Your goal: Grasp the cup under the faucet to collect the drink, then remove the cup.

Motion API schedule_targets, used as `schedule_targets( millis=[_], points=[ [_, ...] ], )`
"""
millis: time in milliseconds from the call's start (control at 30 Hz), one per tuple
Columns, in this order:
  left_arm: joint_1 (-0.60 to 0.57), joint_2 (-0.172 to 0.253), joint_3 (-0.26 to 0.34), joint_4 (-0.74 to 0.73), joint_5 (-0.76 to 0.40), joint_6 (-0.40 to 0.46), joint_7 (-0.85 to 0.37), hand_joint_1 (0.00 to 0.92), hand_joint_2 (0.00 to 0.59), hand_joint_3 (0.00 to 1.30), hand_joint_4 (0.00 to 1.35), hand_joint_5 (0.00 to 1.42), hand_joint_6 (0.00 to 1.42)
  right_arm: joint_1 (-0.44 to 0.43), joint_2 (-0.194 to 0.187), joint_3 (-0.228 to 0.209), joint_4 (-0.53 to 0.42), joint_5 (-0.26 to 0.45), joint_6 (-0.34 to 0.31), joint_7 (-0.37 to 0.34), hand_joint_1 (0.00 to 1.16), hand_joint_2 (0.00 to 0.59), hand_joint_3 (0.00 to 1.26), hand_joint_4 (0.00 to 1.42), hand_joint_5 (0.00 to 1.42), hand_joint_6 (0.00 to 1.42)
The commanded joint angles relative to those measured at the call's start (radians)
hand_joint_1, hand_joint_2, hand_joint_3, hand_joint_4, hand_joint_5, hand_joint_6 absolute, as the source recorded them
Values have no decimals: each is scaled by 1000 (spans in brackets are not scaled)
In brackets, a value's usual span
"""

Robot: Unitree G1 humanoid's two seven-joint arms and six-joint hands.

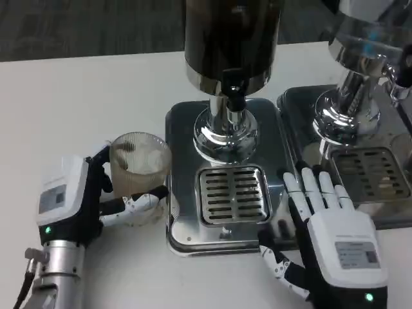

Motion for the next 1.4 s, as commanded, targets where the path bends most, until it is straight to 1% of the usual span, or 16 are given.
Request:
schedule_targets(
  millis=[33, 400, 633, 733, 800, 900, 1133, 1233, 1400],
  points=[
    [1, -2, 4, -28, 4, -12, 51, 481, 97, 479, 688, 889, 1118, -4, -9, -3, 3, 9, -9, 7, 413, 416, 83, 0, 0, 77],
    [9, -7, 1, -63, 6, -37, 72, 496, 105, 506, 702, 900, 1128, 1, -10, -5, -3, 11, -7, 7, 414, 416, 84, 0, 0, 81],
    [27, -14, -10, -131, 38, -62, 110, 506, 102, 521, 705, 907, 1147, 4, -11, -6, -8, 13, -9, 7, 415, 416, 77, 0, 0, 82],
    [36, -21, -2, -145, 32, -78, 95, 507, 103, 522, 708, 907, 1148, 4, -12, -6, -9, 13, -9, 8, 415, 416, 76, 0, 0, 82],
    [39, -24, -9, -174, 44, -85, 94, 508, 103, 522, 706, 907, 1137, 5, -12, -6, -11, 13, -8, 8, 415, 416, 75, 0, 0, 82],
    [30, -35, -25, -201, 68, -76, 87, 509, 103, 522, 708, 907, 1133, 1, -17, -6, -9, 16, -13, 12, 415, 416, 75, 0, 0, 82],
    [-4, -58, -50, -170, 89, -72, 54, 509, 101, 535, 722, 917, 1151, 6, -9, -11, -14, 17, -4, 4, 415, 416, 75, 0, 0, 82],
    [-46, -82, -77, -148, 114, -63, 37, 507, 98, 536, 722, 917, 1153, 13, -4, -16, -19, 14, -1, -12, 415, 416, 75, 0, 0, 82],
    [-127, -123, -125, -88, 153, -27, 20, 505, 95, 548, 732, 919, 1154, 22, -3, -22, -31, 11, -1, -11, 415, 419, 70, 0, 0, 82]
  ],
)
